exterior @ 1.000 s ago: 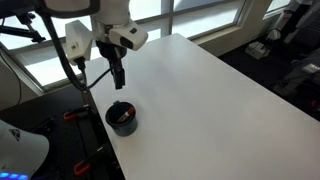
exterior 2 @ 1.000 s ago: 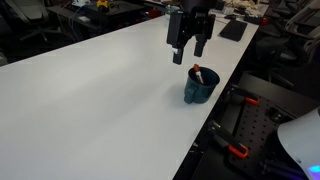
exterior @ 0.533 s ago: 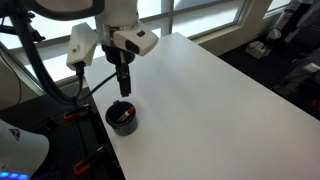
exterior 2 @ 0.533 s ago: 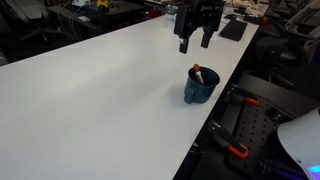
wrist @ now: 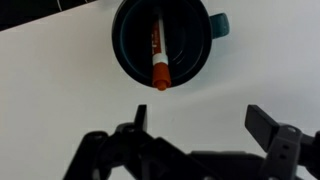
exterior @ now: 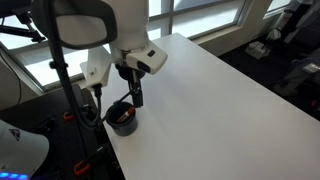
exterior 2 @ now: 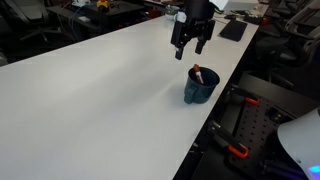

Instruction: Put the sharpie on the table

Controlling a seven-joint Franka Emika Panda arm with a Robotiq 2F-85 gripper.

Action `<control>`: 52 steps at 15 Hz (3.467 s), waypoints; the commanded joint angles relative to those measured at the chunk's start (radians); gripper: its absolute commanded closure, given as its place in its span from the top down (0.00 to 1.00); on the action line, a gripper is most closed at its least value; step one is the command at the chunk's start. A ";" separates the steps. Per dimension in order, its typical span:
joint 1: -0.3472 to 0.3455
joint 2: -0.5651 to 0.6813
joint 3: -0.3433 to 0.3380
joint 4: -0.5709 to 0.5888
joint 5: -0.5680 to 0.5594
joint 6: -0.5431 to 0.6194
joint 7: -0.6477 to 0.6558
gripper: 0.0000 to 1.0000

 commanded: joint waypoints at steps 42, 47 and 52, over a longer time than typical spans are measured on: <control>-0.024 0.080 -0.045 -0.002 0.036 -0.034 0.018 0.05; -0.029 0.023 -0.049 -0.009 0.016 -0.082 0.028 0.05; -0.056 -0.089 -0.053 -0.015 -0.088 -0.204 0.087 0.05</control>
